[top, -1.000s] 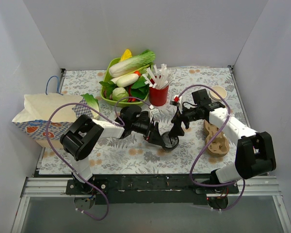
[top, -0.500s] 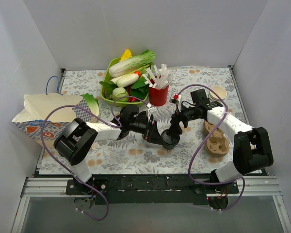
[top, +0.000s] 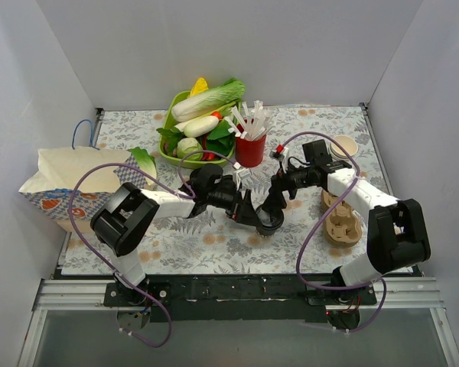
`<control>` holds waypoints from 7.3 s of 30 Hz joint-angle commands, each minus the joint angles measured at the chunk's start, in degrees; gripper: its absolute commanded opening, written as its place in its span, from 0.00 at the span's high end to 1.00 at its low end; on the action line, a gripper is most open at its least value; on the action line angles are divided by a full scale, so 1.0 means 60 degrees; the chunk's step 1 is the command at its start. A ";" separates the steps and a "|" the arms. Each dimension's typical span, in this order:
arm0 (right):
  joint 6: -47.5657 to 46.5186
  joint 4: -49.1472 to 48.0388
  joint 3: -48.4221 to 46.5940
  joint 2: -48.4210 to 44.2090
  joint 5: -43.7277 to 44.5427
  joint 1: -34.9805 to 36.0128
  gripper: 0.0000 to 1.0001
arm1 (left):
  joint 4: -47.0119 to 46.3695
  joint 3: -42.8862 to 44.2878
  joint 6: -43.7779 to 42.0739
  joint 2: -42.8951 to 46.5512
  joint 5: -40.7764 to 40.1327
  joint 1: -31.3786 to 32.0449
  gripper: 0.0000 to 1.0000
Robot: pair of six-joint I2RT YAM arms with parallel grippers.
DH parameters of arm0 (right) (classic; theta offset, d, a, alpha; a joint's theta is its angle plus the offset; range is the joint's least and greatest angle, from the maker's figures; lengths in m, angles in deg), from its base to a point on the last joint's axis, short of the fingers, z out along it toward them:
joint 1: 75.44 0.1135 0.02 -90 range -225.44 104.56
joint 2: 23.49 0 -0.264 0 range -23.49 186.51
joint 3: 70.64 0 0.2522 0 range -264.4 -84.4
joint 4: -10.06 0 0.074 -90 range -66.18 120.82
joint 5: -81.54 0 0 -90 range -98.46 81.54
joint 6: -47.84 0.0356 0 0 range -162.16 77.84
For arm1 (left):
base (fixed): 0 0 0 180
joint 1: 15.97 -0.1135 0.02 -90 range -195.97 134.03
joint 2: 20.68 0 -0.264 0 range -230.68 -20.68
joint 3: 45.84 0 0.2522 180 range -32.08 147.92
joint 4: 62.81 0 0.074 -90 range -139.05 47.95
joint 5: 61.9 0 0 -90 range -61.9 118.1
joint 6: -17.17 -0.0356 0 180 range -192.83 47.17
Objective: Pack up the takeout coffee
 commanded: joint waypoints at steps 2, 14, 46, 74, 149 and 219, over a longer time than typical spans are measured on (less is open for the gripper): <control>0.0500 -0.0505 0.0154 0.0187 -0.0383 -0.0176 0.03 | 0.0064 0.0220 -0.0457 0.0037 -0.0038 0.0165 0.02; 0.0661 -0.0652 0.0388 0.0217 -0.0500 -0.0191 0.04 | 0.0151 0.0484 -0.0238 -0.0402 -0.0214 0.0194 0.02; 0.2798 -0.2219 0.2336 0.0480 -0.1408 -0.0747 0.05 | 0.3139 0.1640 0.0173 -0.2409 -0.2189 0.0136 0.02; 0.1731 -0.0990 -0.0620 0.0729 -0.0691 -0.1524 0.02 | 0.3868 0.2475 -0.2405 0.0593 0.0518 -0.0259 0.02; -0.7893 -0.7302 0.3291 -0.1163 0.9036 0.3677 0.07 | 0.9585 0.6240 -0.7020 0.2616 -0.3012 -0.1842 0.02; -0.4644 -0.2816 -0.0298 -0.1641 0.9299 0.2065 0.02 | 0.9555 0.7119 -0.6887 0.2278 -0.3173 -0.1959 0.02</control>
